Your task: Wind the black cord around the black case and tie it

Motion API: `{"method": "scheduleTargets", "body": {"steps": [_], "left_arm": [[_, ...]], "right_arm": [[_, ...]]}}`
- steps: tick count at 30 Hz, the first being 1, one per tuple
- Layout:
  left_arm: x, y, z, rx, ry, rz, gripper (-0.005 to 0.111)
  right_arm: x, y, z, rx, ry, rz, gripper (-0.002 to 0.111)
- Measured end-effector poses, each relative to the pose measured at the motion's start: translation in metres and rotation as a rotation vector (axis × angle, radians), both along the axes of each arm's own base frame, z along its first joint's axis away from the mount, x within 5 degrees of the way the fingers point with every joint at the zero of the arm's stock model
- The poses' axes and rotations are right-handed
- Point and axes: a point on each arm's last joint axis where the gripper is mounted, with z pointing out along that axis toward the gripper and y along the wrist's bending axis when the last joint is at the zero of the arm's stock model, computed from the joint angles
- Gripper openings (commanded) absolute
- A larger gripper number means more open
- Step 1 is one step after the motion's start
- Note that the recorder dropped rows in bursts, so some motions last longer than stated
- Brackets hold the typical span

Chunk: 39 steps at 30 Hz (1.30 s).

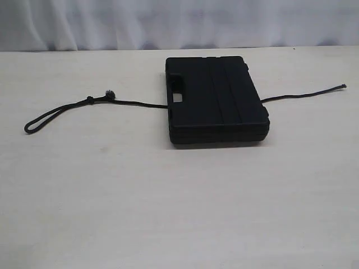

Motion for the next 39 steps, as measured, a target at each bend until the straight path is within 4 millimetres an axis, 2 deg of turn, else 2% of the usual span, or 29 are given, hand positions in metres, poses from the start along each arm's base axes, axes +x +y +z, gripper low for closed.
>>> {"method": "scheduleTargets", "body": {"steps": [5,11,13,17,24,27,29,33,36,39], "left_arm": [[0.000,0.000,0.000,0.000,0.000,0.000,0.000],[0.000,0.000,0.000,0.000,0.000,0.000,0.000],[0.000,0.000,0.000,0.000,0.000,0.000,0.000],[0.000,0.000,0.000,0.000,0.000,0.000,0.000],[0.000,0.000,0.000,0.000,0.000,0.000,0.000],[0.000,0.000,0.000,0.000,0.000,0.000,0.000],[0.000,0.000,0.000,0.000,0.000,0.000,0.000],[0.000,0.000,0.000,0.000,0.000,0.000,0.000],[0.000,0.000,0.000,0.000,0.000,0.000,0.000],[0.000,0.000,0.000,0.000,0.000,0.000,0.000]], "right_arm": [[-0.005,0.000,0.028,0.060,-0.307,0.012,0.004],[-0.026,-0.002,0.060,0.396,-0.698,0.149,0.004],[-0.032,-0.003,0.066,0.459,-0.772,0.188,0.004],[-0.038,-0.006,0.086,0.531,-0.803,0.200,0.004],[-0.054,-0.006,0.147,0.530,-0.614,0.175,0.004],[-0.050,-0.005,0.174,0.458,-0.482,0.132,0.004],[-0.037,-0.004,0.187,0.418,-0.357,0.090,0.007],[-0.005,-0.002,0.212,0.361,-0.098,0.016,0.026],[0.027,0.003,0.220,0.312,0.112,0.000,0.042],[0.062,0.012,0.219,0.237,0.323,0.037,0.045]]}}
